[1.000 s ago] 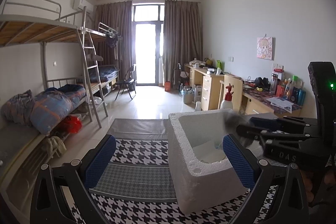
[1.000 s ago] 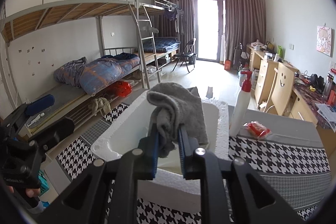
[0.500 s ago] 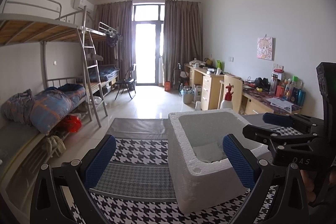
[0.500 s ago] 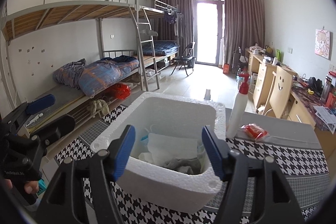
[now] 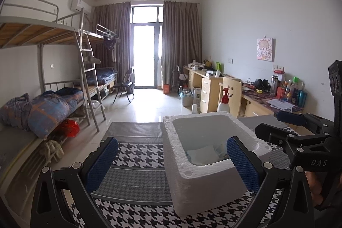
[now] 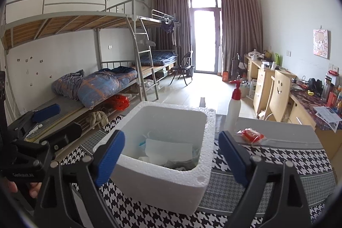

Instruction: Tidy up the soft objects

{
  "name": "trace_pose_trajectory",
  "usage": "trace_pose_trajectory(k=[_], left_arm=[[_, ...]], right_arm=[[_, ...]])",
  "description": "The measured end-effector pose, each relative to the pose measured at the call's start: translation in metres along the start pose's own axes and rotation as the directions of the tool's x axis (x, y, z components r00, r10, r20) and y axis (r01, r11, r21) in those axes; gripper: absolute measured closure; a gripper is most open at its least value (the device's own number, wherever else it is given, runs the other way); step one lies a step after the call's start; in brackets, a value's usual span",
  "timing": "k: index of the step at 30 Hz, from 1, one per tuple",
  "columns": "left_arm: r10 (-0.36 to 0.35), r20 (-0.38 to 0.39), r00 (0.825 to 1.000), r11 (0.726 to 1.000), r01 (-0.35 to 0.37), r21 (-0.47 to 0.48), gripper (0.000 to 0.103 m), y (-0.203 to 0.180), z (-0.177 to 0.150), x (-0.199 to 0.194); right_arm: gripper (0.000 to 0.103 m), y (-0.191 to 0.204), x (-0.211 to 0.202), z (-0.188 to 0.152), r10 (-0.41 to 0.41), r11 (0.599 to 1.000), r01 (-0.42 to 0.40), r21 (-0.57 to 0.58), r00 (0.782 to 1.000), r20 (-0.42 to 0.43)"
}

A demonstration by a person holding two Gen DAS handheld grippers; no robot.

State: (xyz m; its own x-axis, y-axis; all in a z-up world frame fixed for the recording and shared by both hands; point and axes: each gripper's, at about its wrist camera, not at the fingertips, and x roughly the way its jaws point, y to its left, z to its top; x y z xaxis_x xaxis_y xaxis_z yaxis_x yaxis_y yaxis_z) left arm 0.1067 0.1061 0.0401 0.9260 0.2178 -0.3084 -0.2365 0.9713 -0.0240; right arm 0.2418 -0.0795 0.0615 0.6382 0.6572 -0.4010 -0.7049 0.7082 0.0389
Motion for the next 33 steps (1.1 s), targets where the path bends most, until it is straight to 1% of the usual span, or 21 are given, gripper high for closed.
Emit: trace_pose_trajectory(k=[13, 17, 20, 27, 33], left_arm=[[-0.033, 0.007, 0.999, 0.999, 0.033, 0.008, 0.001, -0.016, 0.0, -0.01], [-0.062, 0.014, 0.998, 0.998, 0.062, 0.025, 0.001, -0.026, -0.001, -0.013], [-0.072, 0.019, 0.997, 0.997, 0.071, 0.03, 0.001, -0.032, -0.001, -0.016], [-0.102, 0.052, 0.993, 0.994, 0.1, 0.033, 0.001, -0.043, -0.006, -0.029], [-0.104, 0.062, 0.993, 0.994, 0.102, 0.034, 0.001, -0.049, -0.009, -0.035]], right_arm=[[0.009, -0.016, -0.029, -0.006, -0.051, 0.998, 0.049, 0.043, 0.998, 0.042], [0.003, -0.019, -0.042, -0.011, -0.079, 0.996, 0.076, 0.051, 0.995, 0.067], [0.001, -0.016, -0.051, -0.017, -0.108, 0.994, 0.105, 0.032, 0.99, 0.09], [0.001, -0.021, -0.064, -0.025, -0.14, 0.989, 0.135, 0.055, 0.985, 0.099], [0.001, -0.024, -0.072, -0.032, -0.156, 0.987, 0.15, 0.062, 0.982, 0.109]])
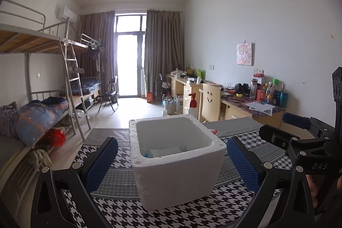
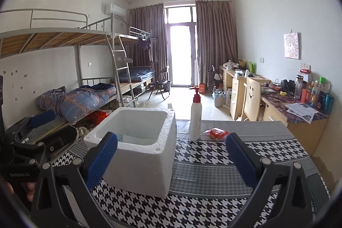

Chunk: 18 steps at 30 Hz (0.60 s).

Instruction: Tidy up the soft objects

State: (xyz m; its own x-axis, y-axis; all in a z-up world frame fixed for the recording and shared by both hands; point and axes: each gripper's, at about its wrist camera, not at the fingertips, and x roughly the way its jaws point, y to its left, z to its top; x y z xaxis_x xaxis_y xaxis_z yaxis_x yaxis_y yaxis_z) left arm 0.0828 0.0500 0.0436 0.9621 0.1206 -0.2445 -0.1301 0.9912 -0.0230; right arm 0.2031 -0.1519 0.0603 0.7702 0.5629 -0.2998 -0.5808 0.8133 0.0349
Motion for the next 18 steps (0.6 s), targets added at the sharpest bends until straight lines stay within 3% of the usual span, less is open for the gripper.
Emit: trace_pose_trajectory(k=[18], left_arm=[[-0.022, 0.02, 1.0, 1.0, 0.022, 0.002, 0.001, -0.008, -0.013, -0.015]], right_arm=[[0.001, 0.001, -0.022, -0.018, -0.025, 0.999, 0.024, 0.02, 0.999, 0.041]])
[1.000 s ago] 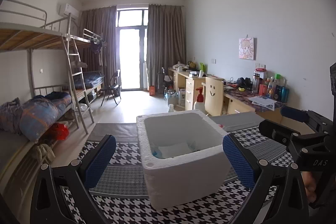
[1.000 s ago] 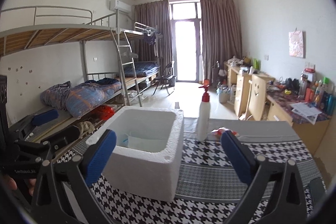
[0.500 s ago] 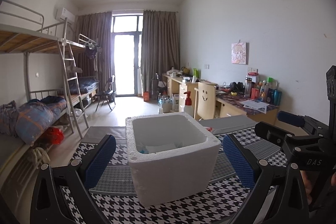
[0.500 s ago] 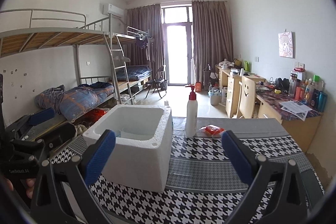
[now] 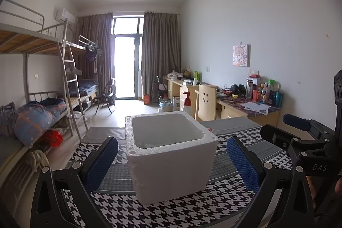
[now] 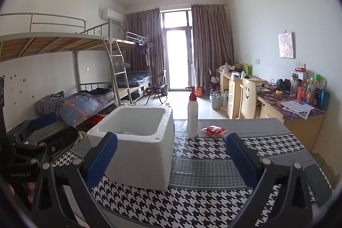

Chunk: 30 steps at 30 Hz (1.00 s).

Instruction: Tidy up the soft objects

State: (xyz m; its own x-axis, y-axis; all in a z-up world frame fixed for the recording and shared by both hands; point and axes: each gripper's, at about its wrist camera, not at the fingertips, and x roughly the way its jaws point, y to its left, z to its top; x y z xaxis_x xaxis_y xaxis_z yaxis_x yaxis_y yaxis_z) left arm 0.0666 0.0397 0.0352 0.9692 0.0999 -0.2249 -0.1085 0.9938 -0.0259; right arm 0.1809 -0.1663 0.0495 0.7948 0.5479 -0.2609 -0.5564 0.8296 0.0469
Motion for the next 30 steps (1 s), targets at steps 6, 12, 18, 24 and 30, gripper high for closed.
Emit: trace_pose_trajectory(k=[6, 12, 18, 24, 30], left_arm=[[0.008, 0.012, 1.0, 1.0, -0.008, -0.003, 0.001, -0.002, -0.002, -0.004], [0.01, 0.023, 1.0, 1.0, -0.01, -0.009, 0.001, -0.002, -0.007, -0.009], [0.013, 0.031, 0.999, 1.0, -0.012, -0.004, 0.001, -0.002, -0.01, -0.014], [0.002, 0.027, 1.0, 1.0, -0.002, -0.009, 0.001, -0.003, -0.012, -0.015], [0.012, 0.044, 0.999, 1.0, -0.011, -0.019, 0.001, -0.001, -0.014, -0.017]], right_arm=[[0.001, -0.002, -0.007, -0.007, -0.008, 1.0, 0.008, 0.009, 1.0, 0.016], [0.001, -0.003, -0.014, -0.014, -0.01, 1.0, 0.01, 0.015, 0.999, 0.037], [0.001, -0.003, -0.017, -0.019, -0.018, 1.0, 0.017, 0.019, 0.999, 0.039], [0.001, -0.006, -0.021, -0.023, -0.02, 0.999, 0.019, 0.03, 0.999, 0.043], [0.001, -0.004, -0.023, -0.027, -0.032, 0.999, 0.03, 0.029, 0.998, 0.045]])
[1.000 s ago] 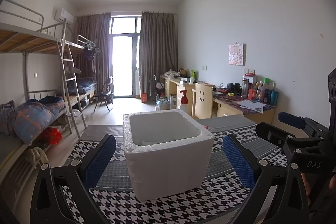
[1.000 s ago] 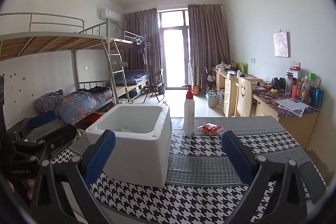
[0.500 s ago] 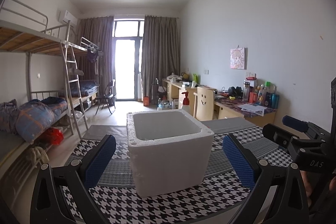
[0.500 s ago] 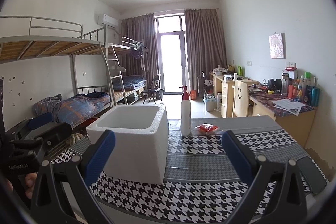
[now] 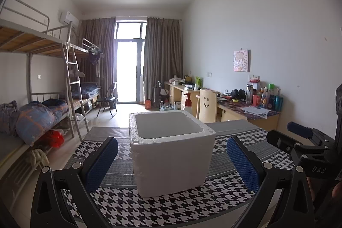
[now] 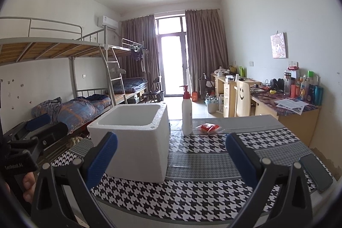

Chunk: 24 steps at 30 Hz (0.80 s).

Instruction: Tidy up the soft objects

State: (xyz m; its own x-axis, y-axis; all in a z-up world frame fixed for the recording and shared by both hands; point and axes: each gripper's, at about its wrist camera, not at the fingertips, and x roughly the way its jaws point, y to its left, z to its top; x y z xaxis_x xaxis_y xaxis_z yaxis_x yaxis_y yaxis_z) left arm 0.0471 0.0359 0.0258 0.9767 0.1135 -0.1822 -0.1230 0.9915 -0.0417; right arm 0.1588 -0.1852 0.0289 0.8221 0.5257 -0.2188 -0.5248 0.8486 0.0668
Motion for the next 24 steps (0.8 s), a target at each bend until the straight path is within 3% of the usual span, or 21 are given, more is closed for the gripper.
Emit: trace_pose_trajectory(k=[24], left_arm=[[0.052, 0.019, 0.998, 0.999, -0.052, 0.001, 0.001, 0.008, -0.018, -0.005]], right_arm=[[0.001, -0.005, -0.01, -0.017, -0.029, 0.999, 0.028, 0.017, 1.0, 0.011]])
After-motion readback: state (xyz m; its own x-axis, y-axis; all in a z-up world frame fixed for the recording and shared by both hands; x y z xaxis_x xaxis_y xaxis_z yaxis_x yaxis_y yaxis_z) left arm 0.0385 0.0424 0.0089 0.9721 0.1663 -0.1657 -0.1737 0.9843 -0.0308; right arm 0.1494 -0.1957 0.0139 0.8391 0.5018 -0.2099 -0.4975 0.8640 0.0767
